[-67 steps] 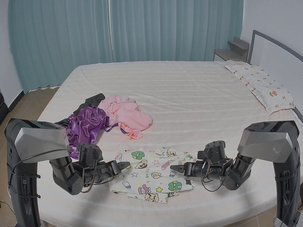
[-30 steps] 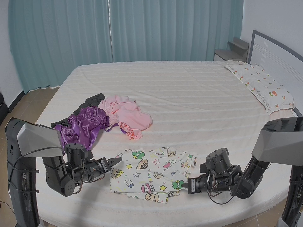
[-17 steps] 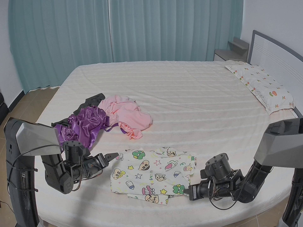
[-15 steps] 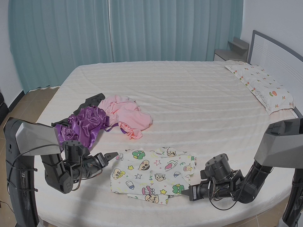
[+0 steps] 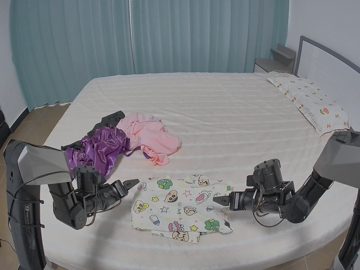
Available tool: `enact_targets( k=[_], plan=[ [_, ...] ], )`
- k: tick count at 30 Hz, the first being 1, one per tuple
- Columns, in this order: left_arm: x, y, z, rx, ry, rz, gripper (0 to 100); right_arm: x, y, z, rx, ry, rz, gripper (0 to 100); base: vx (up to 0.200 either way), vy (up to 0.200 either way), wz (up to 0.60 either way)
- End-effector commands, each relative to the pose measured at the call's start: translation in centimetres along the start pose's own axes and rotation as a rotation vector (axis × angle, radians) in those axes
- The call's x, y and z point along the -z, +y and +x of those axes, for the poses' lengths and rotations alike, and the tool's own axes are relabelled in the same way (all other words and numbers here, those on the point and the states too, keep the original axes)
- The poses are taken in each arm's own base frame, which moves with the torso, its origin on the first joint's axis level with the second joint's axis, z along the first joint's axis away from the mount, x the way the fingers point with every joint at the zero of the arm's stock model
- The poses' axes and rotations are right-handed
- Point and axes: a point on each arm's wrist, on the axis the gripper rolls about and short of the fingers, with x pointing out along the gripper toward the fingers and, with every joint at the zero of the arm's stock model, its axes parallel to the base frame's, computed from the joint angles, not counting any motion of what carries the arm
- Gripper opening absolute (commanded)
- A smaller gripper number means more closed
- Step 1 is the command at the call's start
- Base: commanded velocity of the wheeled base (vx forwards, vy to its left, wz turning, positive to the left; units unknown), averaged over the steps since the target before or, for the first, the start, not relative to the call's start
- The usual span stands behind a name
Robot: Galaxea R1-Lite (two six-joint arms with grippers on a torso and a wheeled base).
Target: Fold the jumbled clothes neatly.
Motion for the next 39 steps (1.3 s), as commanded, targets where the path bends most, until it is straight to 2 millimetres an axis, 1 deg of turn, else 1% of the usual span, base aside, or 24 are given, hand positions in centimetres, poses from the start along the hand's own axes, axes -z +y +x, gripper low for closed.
enact_targets(
  k=[1,2,3,4,8,9,10,14,17,18,27,39],
  plan=[
    [-0.1,-0.2,-0.1,0.004,-0.005,-0.010,100,-0.5,-1.5,4.9,0.029,0.007,0.026,100,0.000,0.000,0.00],
    [-0.2,-0.3,-0.1,0.006,-0.007,-0.012,100,-0.2,-1.6,5.5,0.033,0.019,0.026,100,0.000,0.000,0.00],
    [-0.2,-0.3,-0.1,0.006,-0.007,-0.012,100,-0.1,-1.7,5.6,0.035,0.021,0.026,100,0.000,0.000,0.00],
    [-0.1,-0.3,-0.1,0.007,-0.006,-0.011,100,0.4,-1.9,6.8,0.038,0.037,0.025,100,0.000,0.000,0.00],
    [0.0,-0.4,0.0,0.009,-0.002,-0.010,100,-0.4,-1.5,7.9,0.024,0.011,0.022,100,0.000,0.000,0.00],
    [0.0,-0.4,0.0,0.009,-0.002,-0.010,100,-0.4,-1.5,7.9,0.024,0.011,0.022,100,0.000,0.000,0.00],
    [0.0,-0.3,-0.1,0.008,-0.001,-0.012,100,-0.8,-1.5,8.4,0.030,0.014,0.024,100,0.000,0.000,0.00],
    [0.0,-0.4,-0.1,0.009,0.000,-0.013,100,-1.1,-1.5,8.8,0.036,0.017,0.025,100,0.000,0.000,0.00],
    [0.0,-0.4,-0.1,0.009,-0.002,-0.015,100,-0.8,-1.6,9.1,0.041,0.027,0.023,100,0.000,0.000,0.00],
    [0.0,-0.4,-0.1,0.008,-0.001,-0.015,100,-0.9,-1.6,9.1,0.041,0.023,0.023,0,0.000,0.000,0.00],
    [0.0,-0.4,-0.1,0.009,0.000,-0.015,100,-1.5,-2.0,8.7,0.074,-0.019,0.032,0,0.000,0.000,0.00],
    [0.0,-0.4,0.0,0.010,-0.001,-0.014,100,-2.1,-2.1,8.7,0.076,-0.105,0.056,0,0.000,0.000,0.00]
  ],
)
